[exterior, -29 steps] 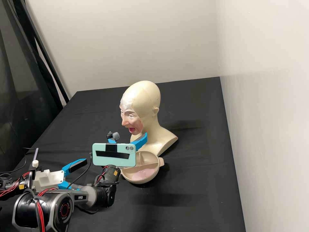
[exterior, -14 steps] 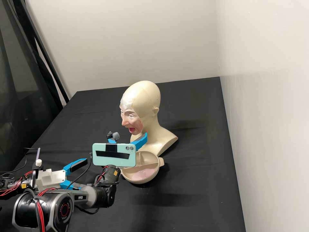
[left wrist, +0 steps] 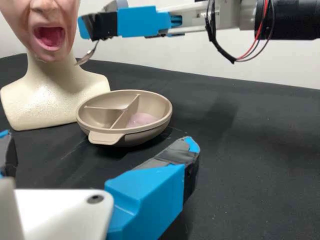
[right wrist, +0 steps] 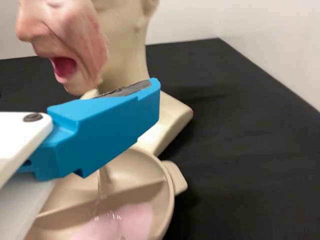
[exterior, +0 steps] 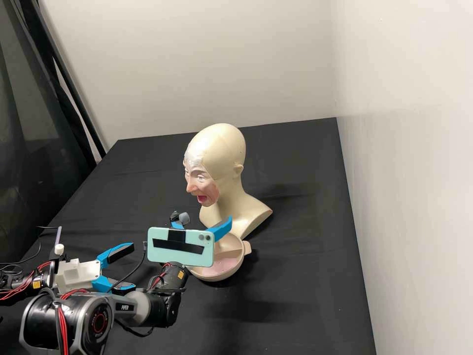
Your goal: Feed the grandma with a spoon
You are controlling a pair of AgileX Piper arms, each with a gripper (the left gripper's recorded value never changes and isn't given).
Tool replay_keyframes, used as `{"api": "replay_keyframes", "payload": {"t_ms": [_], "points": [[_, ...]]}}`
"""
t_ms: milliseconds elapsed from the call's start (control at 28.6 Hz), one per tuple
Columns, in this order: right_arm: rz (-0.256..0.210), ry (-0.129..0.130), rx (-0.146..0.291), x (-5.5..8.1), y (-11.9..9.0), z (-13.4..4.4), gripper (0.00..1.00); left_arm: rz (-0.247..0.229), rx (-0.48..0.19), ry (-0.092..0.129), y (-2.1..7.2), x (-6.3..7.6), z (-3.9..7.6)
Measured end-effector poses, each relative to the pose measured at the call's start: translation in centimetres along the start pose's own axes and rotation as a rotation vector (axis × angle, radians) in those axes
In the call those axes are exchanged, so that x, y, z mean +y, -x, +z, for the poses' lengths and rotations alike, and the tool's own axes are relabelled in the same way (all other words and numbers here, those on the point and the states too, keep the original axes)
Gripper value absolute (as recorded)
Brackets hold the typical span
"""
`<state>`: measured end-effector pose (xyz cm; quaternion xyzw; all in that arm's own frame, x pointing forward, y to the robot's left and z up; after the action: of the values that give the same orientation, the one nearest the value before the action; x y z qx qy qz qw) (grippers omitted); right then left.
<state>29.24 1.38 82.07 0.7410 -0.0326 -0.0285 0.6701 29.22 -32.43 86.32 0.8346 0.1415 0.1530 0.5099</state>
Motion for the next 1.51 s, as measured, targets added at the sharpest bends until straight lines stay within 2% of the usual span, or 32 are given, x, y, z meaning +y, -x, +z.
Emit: {"api": "replay_keyframes", "payload": {"t_ms": [70,210,280,420,560,840,1051,1401,1506], "points": [[0.000,-0.013,-0.006,0.1,0.2,0.3,0.00,0.000,-0.001,-0.001,0.00,0.0,0.0],[0.005,-0.004,0.000,0.3,0.4,0.6,0.00,0.000,-0.001,-0.001,0.00,0.0,0.0],[0.014,-0.014,0.000,0.6,0.6,0.6,0.00,0.000,-0.001,0.001,0.00,0.0,0.0],[0.032,-0.021,0.024,0.9,0.8,0.4,0.00,-0.009,0.000,0.000,0.17,-0.2,0.0],[0.035,-0.017,0.026,1.0,1.0,0.6,0.00,-0.012,-0.003,0.020,0.20,-0.3,0.0],[0.039,-0.014,0.009,1.1,1.3,1.2,0.00,-0.017,-0.019,0.013,0.20,-0.4,0.3],[0.014,-0.005,-0.004,0.7,1.8,1.7,0.00,-0.009,-0.029,0.010,0.28,-0.1,0.6],[-0.018,-0.005,-0.036,-0.1,2.1,2.5,0.00,-0.006,-0.030,0.010,0.30,-0.1,0.6],[-0.036,-0.005,-0.046,-0.6,2.0,2.7,0.00,-0.007,-0.030,0.017,0.30,-0.1,0.6]]}}
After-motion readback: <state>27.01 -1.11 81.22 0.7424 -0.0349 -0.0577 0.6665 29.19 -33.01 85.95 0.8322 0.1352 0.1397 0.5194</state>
